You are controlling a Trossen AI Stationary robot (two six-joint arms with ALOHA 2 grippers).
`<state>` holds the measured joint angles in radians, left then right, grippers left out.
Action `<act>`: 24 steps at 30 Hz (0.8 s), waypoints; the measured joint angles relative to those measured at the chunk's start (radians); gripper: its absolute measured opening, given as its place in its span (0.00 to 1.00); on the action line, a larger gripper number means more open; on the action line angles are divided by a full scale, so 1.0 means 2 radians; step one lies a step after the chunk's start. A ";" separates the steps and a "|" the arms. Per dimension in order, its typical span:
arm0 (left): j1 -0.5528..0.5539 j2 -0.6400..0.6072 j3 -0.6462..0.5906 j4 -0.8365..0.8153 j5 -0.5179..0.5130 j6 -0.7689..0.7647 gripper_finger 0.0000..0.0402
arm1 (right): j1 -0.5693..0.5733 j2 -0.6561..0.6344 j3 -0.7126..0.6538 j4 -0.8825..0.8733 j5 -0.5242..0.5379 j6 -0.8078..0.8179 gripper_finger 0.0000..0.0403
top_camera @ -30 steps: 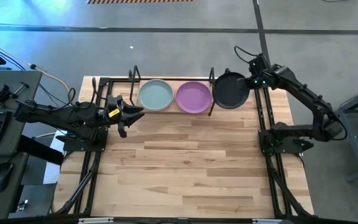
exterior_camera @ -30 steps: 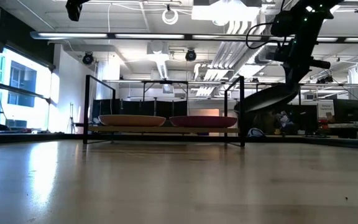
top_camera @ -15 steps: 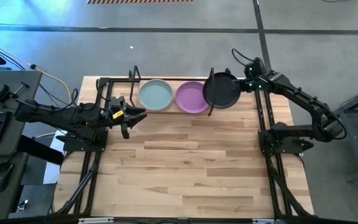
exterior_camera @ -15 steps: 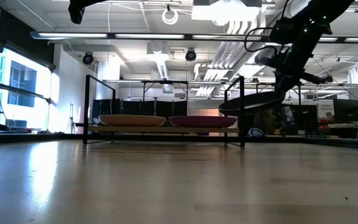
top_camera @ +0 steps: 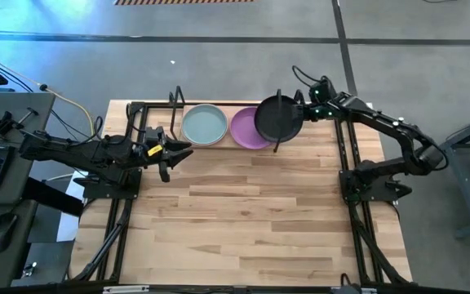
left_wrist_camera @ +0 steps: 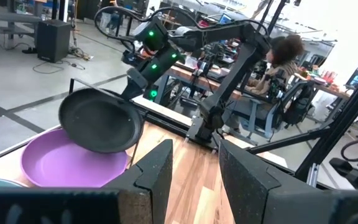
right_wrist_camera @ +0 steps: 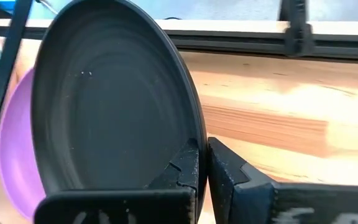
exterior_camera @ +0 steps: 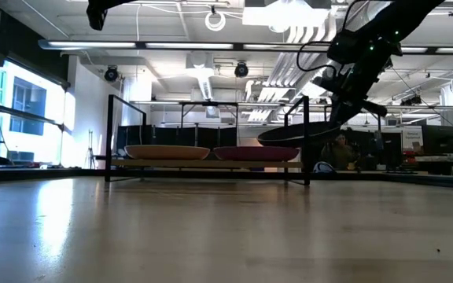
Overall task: Place and stack plates onto a shelf
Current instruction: Stack the black plate on top of the purple plate on the shelf
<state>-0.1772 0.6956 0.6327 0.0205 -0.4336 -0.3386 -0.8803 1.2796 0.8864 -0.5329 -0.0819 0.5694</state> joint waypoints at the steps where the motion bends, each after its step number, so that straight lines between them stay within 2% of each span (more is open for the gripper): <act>1: 0.000 0.000 0.000 0.000 0.000 0.000 0.30 | 0.003 0.004 0.000 0.007 -0.002 0.001 0.00; 24: 0.000 0.000 0.000 0.001 0.000 0.000 0.30 | 0.067 0.032 0.000 0.059 -0.023 0.031 0.00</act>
<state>-0.1770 0.6956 0.6327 0.0231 -0.4335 -0.3389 -0.7461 1.3430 0.8864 -0.4150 -0.1284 0.6323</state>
